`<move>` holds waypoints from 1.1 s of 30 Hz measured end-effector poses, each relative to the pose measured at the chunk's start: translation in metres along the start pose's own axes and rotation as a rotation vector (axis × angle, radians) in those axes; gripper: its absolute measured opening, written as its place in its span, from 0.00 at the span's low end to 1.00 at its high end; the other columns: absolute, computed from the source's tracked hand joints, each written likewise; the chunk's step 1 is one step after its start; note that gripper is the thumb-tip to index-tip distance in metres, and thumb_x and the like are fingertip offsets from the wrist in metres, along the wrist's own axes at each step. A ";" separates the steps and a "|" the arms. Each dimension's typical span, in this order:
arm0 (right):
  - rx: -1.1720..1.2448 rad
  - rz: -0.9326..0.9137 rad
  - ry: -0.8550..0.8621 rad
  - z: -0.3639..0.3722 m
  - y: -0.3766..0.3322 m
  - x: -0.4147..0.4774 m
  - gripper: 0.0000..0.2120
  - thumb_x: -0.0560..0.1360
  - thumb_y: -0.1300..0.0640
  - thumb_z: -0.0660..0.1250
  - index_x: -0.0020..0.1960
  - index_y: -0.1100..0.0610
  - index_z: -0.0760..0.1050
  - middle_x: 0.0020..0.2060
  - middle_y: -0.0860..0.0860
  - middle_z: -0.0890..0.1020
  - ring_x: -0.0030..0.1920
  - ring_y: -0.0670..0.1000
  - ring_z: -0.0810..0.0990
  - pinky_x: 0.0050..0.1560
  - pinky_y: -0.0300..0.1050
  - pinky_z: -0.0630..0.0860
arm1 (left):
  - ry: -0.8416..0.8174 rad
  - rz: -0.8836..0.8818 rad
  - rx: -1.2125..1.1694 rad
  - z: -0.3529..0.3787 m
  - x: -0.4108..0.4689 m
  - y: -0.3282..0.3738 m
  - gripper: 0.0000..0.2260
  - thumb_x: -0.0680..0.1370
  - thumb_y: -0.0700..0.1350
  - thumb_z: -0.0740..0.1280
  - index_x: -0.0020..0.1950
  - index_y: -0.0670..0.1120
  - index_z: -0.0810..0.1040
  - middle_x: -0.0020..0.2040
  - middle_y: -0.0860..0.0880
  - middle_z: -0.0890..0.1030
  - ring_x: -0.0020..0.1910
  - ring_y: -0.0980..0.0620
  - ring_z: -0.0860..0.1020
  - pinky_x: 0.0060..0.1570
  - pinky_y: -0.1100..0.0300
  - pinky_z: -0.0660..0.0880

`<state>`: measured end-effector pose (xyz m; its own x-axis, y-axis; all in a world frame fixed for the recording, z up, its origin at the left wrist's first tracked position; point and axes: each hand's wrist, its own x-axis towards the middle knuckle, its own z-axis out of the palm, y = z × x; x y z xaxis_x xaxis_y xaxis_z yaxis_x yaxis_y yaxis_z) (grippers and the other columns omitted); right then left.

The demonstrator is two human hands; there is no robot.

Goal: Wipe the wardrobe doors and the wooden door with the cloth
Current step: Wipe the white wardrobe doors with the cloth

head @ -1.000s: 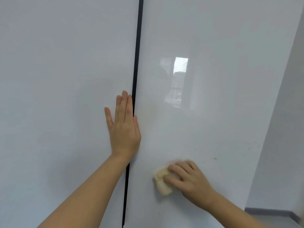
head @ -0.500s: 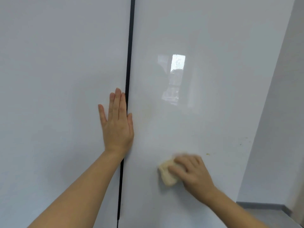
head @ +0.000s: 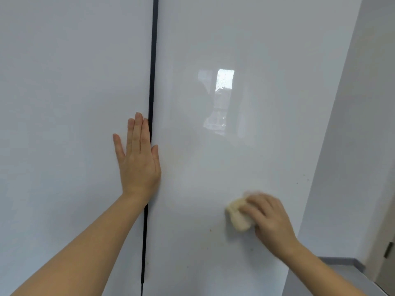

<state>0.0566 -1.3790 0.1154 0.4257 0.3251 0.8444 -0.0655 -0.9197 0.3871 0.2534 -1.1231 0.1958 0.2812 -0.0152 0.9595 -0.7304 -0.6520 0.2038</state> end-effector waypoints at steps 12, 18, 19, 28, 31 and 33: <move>0.046 0.283 -0.026 -0.006 0.011 -0.027 0.30 0.59 0.74 0.69 0.57 0.53 0.71 0.55 0.53 0.73 0.54 0.60 0.73 0.55 0.48 0.64 | -0.010 -0.003 0.000 -0.001 0.001 0.000 0.26 0.82 0.42 0.52 0.80 0.42 0.48 0.80 0.47 0.49 0.79 0.51 0.46 0.76 0.42 0.41; 0.135 0.552 0.169 -0.039 0.067 0.057 0.16 0.64 0.66 0.63 0.49 0.54 0.79 0.53 0.56 0.76 0.54 0.61 0.73 0.53 0.55 0.69 | 0.006 0.002 -0.012 0.000 0.001 -0.001 0.26 0.82 0.43 0.52 0.79 0.41 0.50 0.80 0.46 0.50 0.79 0.50 0.47 0.76 0.44 0.39; 0.071 0.557 0.195 -0.043 0.075 0.068 0.19 0.62 0.68 0.61 0.51 0.57 0.78 0.54 0.55 0.74 0.55 0.60 0.71 0.53 0.57 0.69 | 0.006 0.002 -0.015 0.001 0.001 -0.001 0.26 0.82 0.42 0.52 0.79 0.41 0.50 0.80 0.46 0.50 0.79 0.50 0.47 0.76 0.44 0.39; 0.055 0.472 -0.003 -0.018 0.036 -0.049 0.23 0.60 0.70 0.62 0.51 0.51 0.74 0.50 0.51 0.71 0.50 0.60 0.70 0.46 0.56 0.69 | -0.002 0.014 -0.005 0.000 0.001 -0.001 0.27 0.82 0.41 0.54 0.79 0.41 0.49 0.80 0.46 0.49 0.79 0.50 0.46 0.76 0.42 0.40; 0.080 0.469 0.036 -0.028 0.054 -0.020 0.16 0.62 0.67 0.63 0.49 0.59 0.78 0.51 0.54 0.71 0.51 0.61 0.71 0.49 0.56 0.70 | 0.003 0.011 -0.009 -0.001 0.001 -0.001 0.27 0.82 0.41 0.54 0.79 0.41 0.49 0.80 0.45 0.50 0.79 0.49 0.47 0.76 0.43 0.39; 0.107 0.559 0.155 -0.039 0.071 0.022 0.17 0.63 0.63 0.57 0.49 0.61 0.78 0.52 0.54 0.69 0.52 0.60 0.70 0.52 0.52 0.68 | 0.003 0.012 -0.006 -0.001 0.001 -0.001 0.27 0.82 0.41 0.54 0.79 0.41 0.49 0.80 0.45 0.50 0.79 0.50 0.47 0.75 0.43 0.39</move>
<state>0.0257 -1.4286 0.1763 0.2153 -0.1944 0.9570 -0.1475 -0.9752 -0.1649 0.2540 -1.1214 0.1966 0.2708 -0.0207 0.9624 -0.7374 -0.6471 0.1936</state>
